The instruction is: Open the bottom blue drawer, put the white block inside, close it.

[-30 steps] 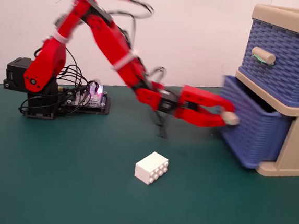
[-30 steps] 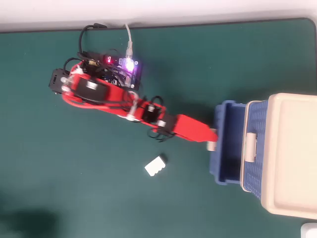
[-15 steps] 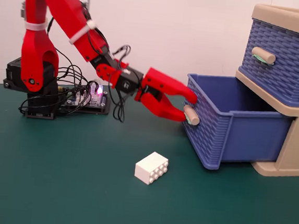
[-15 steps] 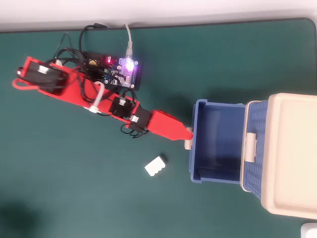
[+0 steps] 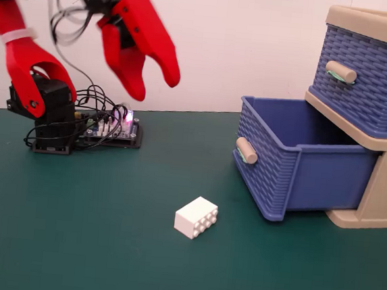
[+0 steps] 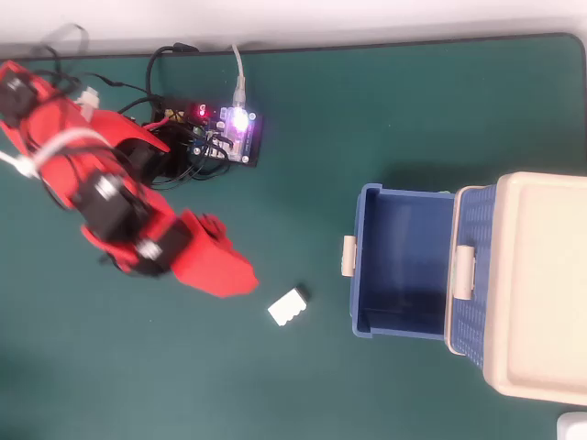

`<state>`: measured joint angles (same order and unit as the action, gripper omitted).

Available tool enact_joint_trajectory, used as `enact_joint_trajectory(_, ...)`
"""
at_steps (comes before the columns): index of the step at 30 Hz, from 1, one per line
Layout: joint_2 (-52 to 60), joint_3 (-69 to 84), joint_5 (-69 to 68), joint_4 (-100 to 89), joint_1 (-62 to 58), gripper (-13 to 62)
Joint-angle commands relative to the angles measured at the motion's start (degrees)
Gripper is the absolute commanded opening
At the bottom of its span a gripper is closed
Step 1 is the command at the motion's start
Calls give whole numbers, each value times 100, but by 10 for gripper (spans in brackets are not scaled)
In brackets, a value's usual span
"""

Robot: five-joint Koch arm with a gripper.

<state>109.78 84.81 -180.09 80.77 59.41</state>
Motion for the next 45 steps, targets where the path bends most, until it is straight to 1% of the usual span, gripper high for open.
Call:
enact_joint_trajectory(1, -624, -404, -149, 299, -44, 342)
enact_joint_trajectory(2, -1055, -694, -167, 343, -167, 343)
enact_joint_trajectory(4, -1556, -967, -167, 343, -343, 342)
enact_joint_trajectory(10, -2382, -1081, -167, 211, -483, 341)
enact_joint_trajectory(12, -2733, -1081, -176, -88, -527, 341)
enact_joint_trajectory(21, -3577, -1107, -158, -1521, -536, 343)
enact_joint_trajectory(36, -4553, -1107, -167, -1521, -519, 334)
enact_joint_trajectory(38, -4693, -1099, -167, -1503, -527, 292)
enact_joint_trajectory(40, -4693, -1116, -114, -1477, -527, 212)
enact_joint_trajectory(41, -4685, -1116, -97, -1450, -519, 163)
enact_joint_trajectory(42, -4685, -1116, -88, -1336, -501, 92)
enact_joint_trajectory(45, -4649, -1239, -53, -694, -475, -83)
